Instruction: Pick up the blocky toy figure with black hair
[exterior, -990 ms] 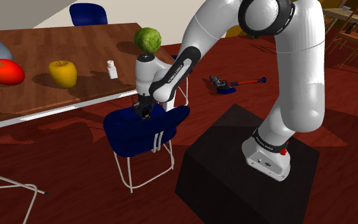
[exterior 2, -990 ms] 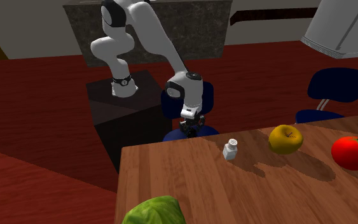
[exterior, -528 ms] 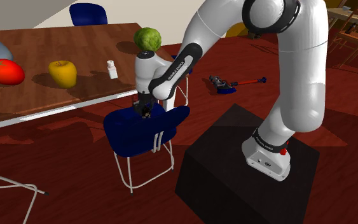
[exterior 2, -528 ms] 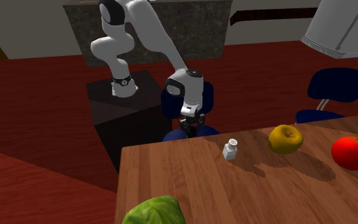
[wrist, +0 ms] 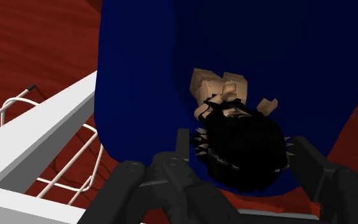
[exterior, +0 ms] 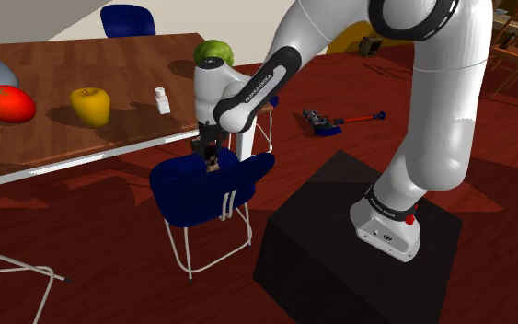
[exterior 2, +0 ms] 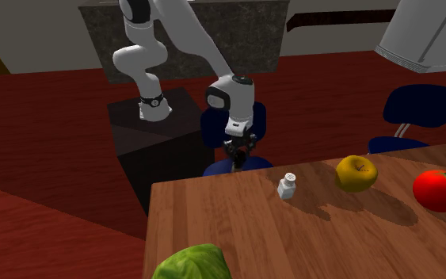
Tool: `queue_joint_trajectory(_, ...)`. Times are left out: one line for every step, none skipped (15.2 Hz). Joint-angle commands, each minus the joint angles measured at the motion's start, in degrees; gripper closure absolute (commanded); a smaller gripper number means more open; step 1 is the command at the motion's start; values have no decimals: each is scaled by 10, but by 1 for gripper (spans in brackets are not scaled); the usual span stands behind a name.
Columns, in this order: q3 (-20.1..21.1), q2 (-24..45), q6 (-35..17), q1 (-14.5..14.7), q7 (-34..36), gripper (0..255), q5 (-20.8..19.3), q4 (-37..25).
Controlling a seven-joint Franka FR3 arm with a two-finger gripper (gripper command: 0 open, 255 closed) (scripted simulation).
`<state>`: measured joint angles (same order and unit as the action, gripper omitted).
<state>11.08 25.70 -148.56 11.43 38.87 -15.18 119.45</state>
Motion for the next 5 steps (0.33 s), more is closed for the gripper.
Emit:
queue_joint_trajectory(4,-14,13,-4,-6,255,6,1)
queue_joint_trajectory(6,-20,18,-5,-8,255,9,1)
queue_joint_trajectory(8,-26,24,-7,-10,255,12,1)
queue_joint_trajectory(8,-27,25,-7,-11,255,13,1)
queue_joint_trajectory(8,-27,25,-7,-11,255,13,1)
